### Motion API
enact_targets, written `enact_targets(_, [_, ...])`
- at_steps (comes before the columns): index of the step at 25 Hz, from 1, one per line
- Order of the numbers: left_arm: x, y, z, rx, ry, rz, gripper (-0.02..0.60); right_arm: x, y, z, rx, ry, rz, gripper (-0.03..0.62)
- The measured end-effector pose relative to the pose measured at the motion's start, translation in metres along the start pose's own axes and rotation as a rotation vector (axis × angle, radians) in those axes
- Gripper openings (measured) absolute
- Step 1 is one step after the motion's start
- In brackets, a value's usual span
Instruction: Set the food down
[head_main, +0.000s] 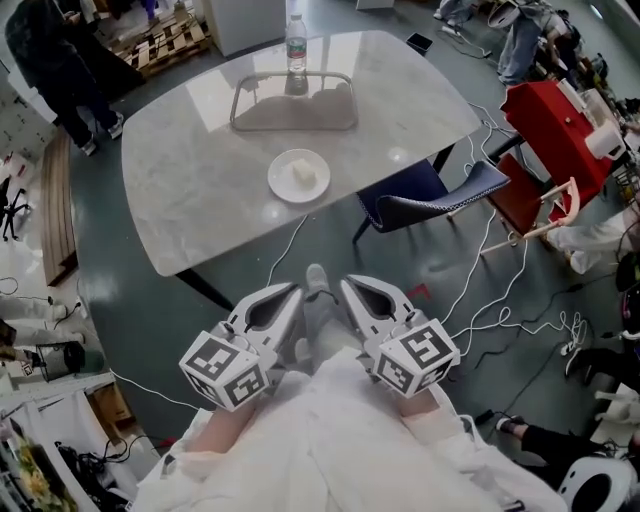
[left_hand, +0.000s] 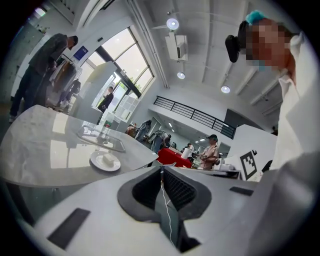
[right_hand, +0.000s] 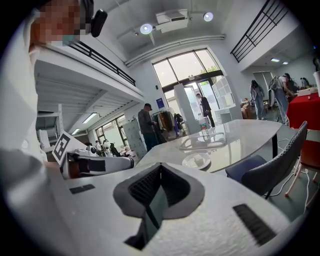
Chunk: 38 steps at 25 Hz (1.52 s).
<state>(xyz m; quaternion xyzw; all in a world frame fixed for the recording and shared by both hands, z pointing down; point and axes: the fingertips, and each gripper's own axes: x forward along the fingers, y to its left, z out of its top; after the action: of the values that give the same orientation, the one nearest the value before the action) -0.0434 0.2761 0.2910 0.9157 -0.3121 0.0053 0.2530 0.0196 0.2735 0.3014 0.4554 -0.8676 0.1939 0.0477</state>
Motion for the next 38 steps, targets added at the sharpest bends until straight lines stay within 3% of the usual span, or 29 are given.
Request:
enact_targets(4, [0.007, 0.026, 0.014, -0.020, -0.017, 0.049, 0.028, 0.022, -0.009, 0.005, -0.006, 0.014, 0.012, 0.002])
enact_targets(20, [0.107, 0.130, 0.086, -0.065, -0.025, 0.127, 0.028, 0.141, -0.099, 0.066, 0.005, 0.078, 0.092, 0.002])
enact_targets(38, [0.199, 0.203, 0.133, -0.117, -0.035, 0.201, 0.028, 0.228, -0.179, 0.110, 0.003, 0.147, 0.228, 0.002])
